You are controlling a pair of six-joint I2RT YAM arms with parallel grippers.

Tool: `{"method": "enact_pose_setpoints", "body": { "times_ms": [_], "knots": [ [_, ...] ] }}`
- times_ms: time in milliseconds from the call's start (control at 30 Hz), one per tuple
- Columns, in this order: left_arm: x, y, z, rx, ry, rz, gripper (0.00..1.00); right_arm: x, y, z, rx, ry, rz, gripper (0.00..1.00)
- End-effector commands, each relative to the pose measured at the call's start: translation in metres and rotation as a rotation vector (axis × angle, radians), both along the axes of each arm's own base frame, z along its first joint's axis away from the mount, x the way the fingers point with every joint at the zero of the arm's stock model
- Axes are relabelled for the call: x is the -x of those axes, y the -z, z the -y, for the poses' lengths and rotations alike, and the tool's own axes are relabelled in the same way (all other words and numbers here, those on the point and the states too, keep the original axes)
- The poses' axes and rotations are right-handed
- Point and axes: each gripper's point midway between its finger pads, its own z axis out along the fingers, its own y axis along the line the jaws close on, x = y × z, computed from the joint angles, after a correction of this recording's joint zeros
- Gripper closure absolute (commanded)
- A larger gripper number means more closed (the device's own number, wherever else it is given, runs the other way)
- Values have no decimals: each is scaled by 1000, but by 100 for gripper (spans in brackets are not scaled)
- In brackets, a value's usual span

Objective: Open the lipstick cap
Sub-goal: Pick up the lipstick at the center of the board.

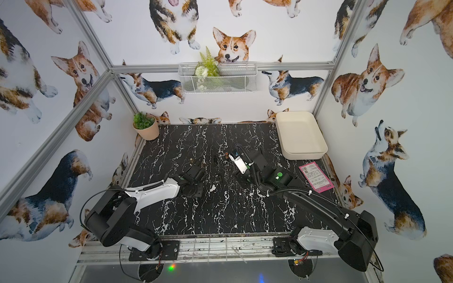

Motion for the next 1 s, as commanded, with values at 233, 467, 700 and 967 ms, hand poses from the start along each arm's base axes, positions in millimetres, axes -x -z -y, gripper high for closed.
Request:
{"method": "enact_pose_setpoints", "body": {
  "times_ms": [233,467,700,967],
  "knots": [
    [24,-61,42,119,102,-326,85,0,-7,-3,-17,-12,9,53],
    [34,-68,82,427,77,-531,88,6,-20,-3,-59,-17,5,54],
    [28,-91,81,674,-149,-598,93,16,-28,0,-131,-23,5,54],
    [33,-118,63,763,-308,-754,89,21,-32,1,-215,-24,9,54]
  ]
}}
